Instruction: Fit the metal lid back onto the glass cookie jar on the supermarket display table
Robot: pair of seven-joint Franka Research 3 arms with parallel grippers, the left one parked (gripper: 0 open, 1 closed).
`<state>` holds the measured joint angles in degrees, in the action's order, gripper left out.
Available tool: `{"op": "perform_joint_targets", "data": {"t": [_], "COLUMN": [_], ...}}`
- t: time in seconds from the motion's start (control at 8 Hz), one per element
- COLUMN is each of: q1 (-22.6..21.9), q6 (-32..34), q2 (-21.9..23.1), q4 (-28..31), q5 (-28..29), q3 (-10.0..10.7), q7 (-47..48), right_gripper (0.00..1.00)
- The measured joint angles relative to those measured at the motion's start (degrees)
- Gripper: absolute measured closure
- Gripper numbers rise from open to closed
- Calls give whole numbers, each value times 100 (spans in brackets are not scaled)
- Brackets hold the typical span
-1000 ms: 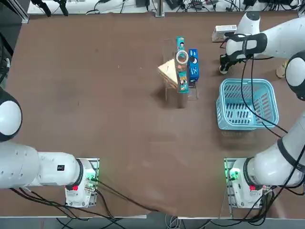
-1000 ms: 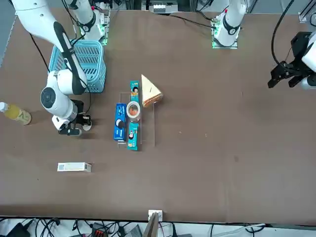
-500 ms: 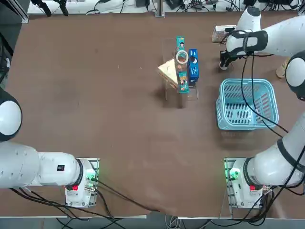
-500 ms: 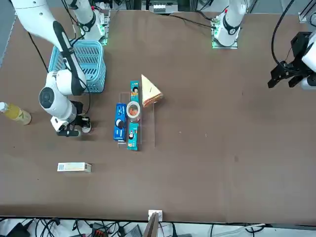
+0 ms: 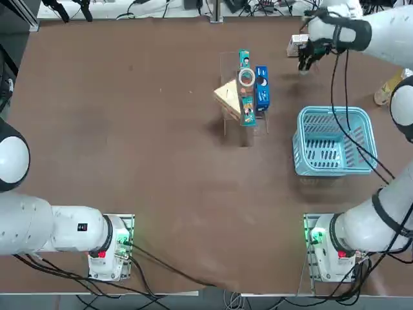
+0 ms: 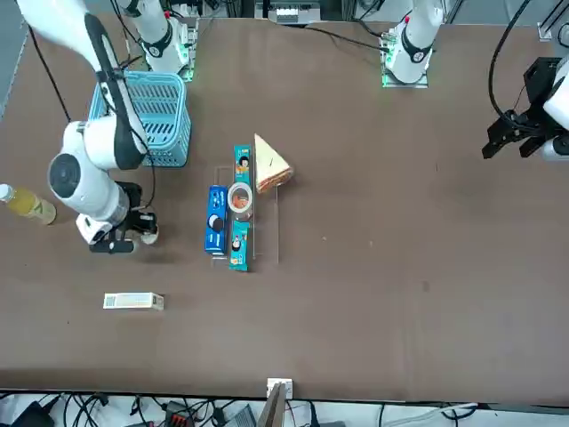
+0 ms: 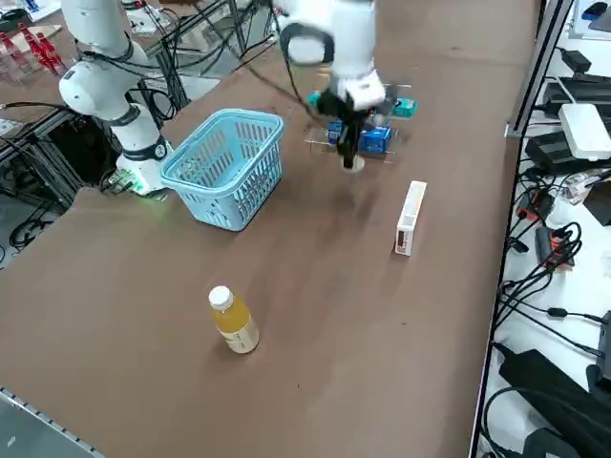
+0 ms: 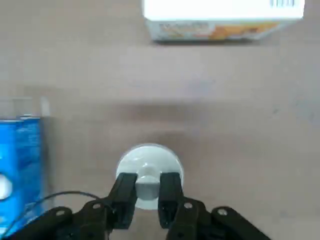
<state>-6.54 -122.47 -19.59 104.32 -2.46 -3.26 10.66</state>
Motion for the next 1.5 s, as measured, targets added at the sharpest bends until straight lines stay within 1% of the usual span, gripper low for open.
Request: {"op": "perform_joint_targets", "data": {"t": [0.12,0.38,0.62,0.75,1.0,1.12,1.5], "q1": [-212,-691,-1248,-1532,-1996,-2119,-2307], "q6": [384,1123,1770,1878,1894,1868,1334], "q2": [147,476,786,845,799,704,199], "q4": [-236,-524,-781,-896,-1000,-1002,-1077], "q5": [-43,-52,-50,-50,-50,-50,-50], "q3": [-39,-122,-147,-155,-162,-162,-161], "q7": [352,1058,1683,2070,2655,2871,3354], "right_gripper": [73,73,73,73,73,73,73]}}
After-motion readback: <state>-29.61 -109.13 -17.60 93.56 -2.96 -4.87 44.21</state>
